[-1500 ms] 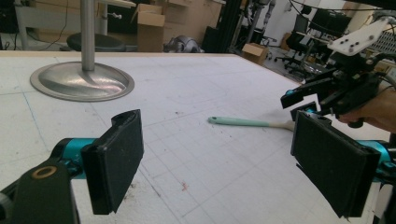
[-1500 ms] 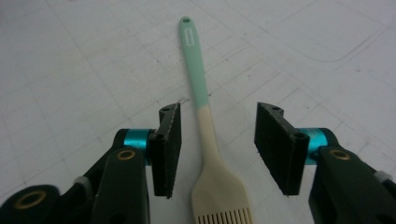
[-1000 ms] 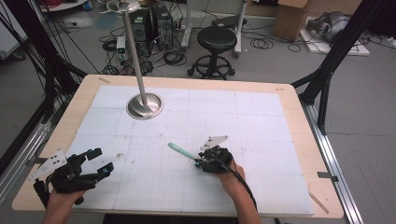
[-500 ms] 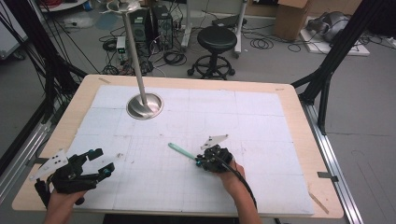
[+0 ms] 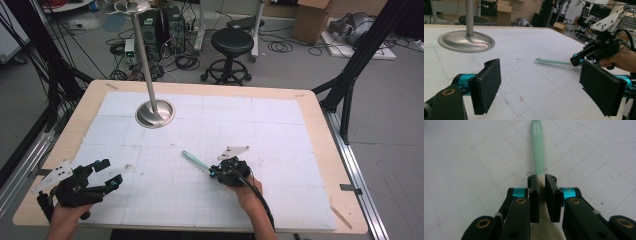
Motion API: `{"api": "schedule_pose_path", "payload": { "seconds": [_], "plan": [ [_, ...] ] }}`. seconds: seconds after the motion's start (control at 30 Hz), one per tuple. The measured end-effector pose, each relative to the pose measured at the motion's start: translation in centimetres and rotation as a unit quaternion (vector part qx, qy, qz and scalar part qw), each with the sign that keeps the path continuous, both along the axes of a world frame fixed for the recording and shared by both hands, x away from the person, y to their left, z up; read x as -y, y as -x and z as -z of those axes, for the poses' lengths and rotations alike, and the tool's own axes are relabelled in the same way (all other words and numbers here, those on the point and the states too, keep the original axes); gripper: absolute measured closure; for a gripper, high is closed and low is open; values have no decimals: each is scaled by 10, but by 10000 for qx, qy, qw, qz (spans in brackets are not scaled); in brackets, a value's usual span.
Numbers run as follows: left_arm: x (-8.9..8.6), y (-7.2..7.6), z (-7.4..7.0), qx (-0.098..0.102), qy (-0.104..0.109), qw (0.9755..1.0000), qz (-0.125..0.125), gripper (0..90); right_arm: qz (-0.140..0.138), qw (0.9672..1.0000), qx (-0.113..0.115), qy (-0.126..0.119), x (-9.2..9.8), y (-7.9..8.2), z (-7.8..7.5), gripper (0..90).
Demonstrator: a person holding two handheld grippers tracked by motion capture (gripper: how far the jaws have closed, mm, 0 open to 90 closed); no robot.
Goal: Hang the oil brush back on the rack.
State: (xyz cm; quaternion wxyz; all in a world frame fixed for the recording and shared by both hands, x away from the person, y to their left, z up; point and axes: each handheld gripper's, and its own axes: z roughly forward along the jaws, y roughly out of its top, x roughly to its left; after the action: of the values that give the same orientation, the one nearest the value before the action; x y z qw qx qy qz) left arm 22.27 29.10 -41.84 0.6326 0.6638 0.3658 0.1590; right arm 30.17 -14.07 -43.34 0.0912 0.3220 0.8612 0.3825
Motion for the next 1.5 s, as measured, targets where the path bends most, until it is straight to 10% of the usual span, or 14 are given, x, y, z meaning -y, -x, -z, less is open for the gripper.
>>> {"api": "schedule_pose_path", "payload": {
  "seconds": [0.73, 1.5],
  "plan": [
    [15, -3, -1, -144, 19, 9994, 306, 238, 39, 9963, 385, -765, 14, 22, -18, 825],
    [90, -45, -11, -907, 949, 9854, 1084, 270, -173, 9824, 828, -1666, 4, 52, -37, 824]
  ]
}}
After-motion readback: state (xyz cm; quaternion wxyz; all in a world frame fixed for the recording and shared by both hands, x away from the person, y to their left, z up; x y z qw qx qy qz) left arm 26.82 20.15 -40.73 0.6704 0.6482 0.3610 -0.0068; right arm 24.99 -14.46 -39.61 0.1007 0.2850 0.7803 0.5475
